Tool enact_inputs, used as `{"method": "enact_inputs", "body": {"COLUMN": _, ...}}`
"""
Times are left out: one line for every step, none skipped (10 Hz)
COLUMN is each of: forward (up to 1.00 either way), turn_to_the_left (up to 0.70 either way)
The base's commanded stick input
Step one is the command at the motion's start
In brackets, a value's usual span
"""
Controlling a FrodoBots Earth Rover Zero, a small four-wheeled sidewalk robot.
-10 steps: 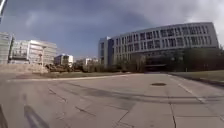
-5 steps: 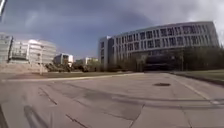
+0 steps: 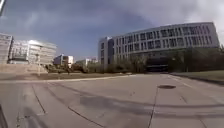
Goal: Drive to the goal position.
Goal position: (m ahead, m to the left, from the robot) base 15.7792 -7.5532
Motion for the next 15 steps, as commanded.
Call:
{"method": "enact_inputs", "body": {"forward": 0.7, "turn_to_the_left": 0.0}}
{"method": "enact_inputs", "body": {"forward": 0.7, "turn_to_the_left": 0.0}}
{"method": "enact_inputs", "body": {"forward": 0.7, "turn_to_the_left": 0.0}}
{"method": "enact_inputs", "body": {"forward": 0.7, "turn_to_the_left": 0.0}}
{"method": "enact_inputs", "body": {"forward": 0.7, "turn_to_the_left": 0.0}}
{"method": "enact_inputs", "body": {"forward": 0.7, "turn_to_the_left": 0.0}}
{"method": "enact_inputs", "body": {"forward": 0.7, "turn_to_the_left": 0.0}}
{"method": "enact_inputs", "body": {"forward": 0.7, "turn_to_the_left": 0.0}}
{"method": "enact_inputs", "body": {"forward": 0.7, "turn_to_the_left": 0.0}}
{"method": "enact_inputs", "body": {"forward": 0.7, "turn_to_the_left": 0.0}}
{"method": "enact_inputs", "body": {"forward": 0.7, "turn_to_the_left": 0.0}}
{"method": "enact_inputs", "body": {"forward": 0.7, "turn_to_the_left": 0.0}}
{"method": "enact_inputs", "body": {"forward": 0.7, "turn_to_the_left": 0.0}}
{"method": "enact_inputs", "body": {"forward": 0.7, "turn_to_the_left": 0.0}}
{"method": "enact_inputs", "body": {"forward": 0.7, "turn_to_the_left": 0.0}}
